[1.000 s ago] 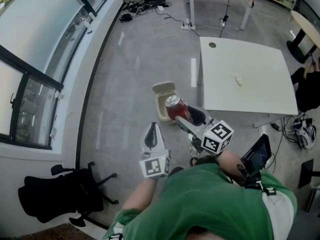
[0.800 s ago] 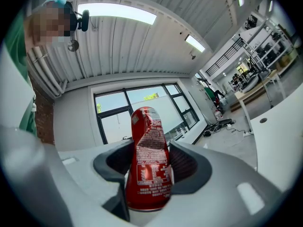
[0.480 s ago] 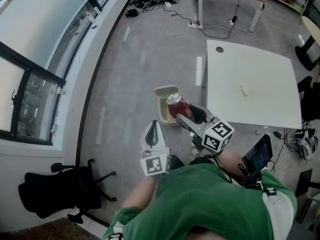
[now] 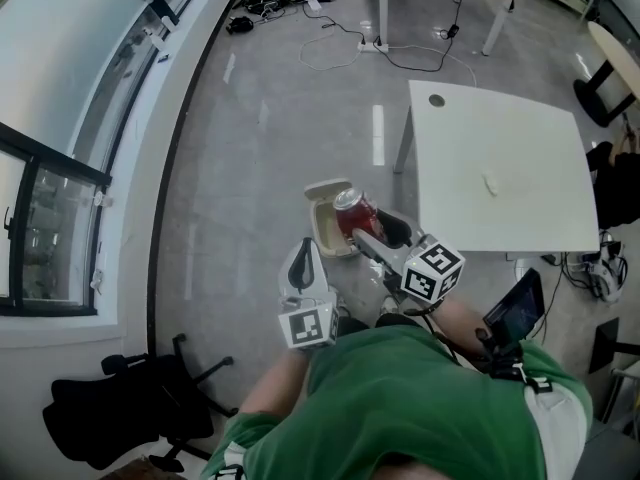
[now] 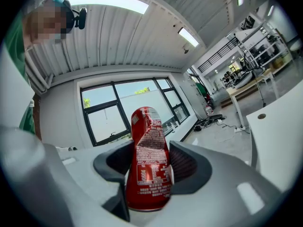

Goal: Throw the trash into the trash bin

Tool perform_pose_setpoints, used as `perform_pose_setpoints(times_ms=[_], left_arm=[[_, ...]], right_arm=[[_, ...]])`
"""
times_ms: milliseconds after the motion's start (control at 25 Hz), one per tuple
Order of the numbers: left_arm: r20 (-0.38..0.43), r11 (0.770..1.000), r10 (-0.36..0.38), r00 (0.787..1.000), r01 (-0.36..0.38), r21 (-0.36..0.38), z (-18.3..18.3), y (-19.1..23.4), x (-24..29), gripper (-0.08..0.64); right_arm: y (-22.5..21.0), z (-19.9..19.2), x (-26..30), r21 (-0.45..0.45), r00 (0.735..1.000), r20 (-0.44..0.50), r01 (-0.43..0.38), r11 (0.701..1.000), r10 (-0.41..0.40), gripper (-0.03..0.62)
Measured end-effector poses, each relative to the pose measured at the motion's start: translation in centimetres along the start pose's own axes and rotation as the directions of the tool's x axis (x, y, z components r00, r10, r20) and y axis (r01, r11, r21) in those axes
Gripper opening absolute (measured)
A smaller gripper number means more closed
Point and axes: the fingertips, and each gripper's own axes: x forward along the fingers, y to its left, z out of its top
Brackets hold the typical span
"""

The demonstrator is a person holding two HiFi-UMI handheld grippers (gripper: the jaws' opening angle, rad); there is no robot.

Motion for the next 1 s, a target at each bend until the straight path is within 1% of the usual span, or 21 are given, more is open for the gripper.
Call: perform_pose_setpoints(times_ms=[280,400,520,760,1000], left_arm=[[-0.030,0.997,-0.072,0.997,0.071,-0.021,-1.4,4.4,3.3,0.009],[-0.047,0.994,-0.109,0.993,0.108,-0.033,-2.1,6.0,4.2,0.009],[-0.080,0.990,-0.136,0.987,0.134,-0.038,-3.3,7.2,5.3,0.009],[-0.158,0.989,-0.146,0.977,0.138,-0.060,-6.7,7.6,6.8,0.009],[-0.223,0.991,-0.132,0.966,0.126,-0.044,-9.9,7.6,9.2,0.009]], right_arm=[[-1.0,-0.5,4.9,-0.005,0.997,-0.014,0.080,0.997,-0.080,0.233],[-1.0,-1.4,6.7,-0.003,0.993,-0.035,0.114,0.993,-0.114,0.233],[-1.8,-2.3,8.1,-0.004,0.988,-0.057,0.146,0.989,-0.146,0.233],[-4.3,-5.3,8.6,0.025,0.973,-0.122,0.199,0.980,-0.195,0.233],[-7.6,-8.0,9.8,0.024,0.960,-0.190,0.216,0.976,-0.207,0.233]])
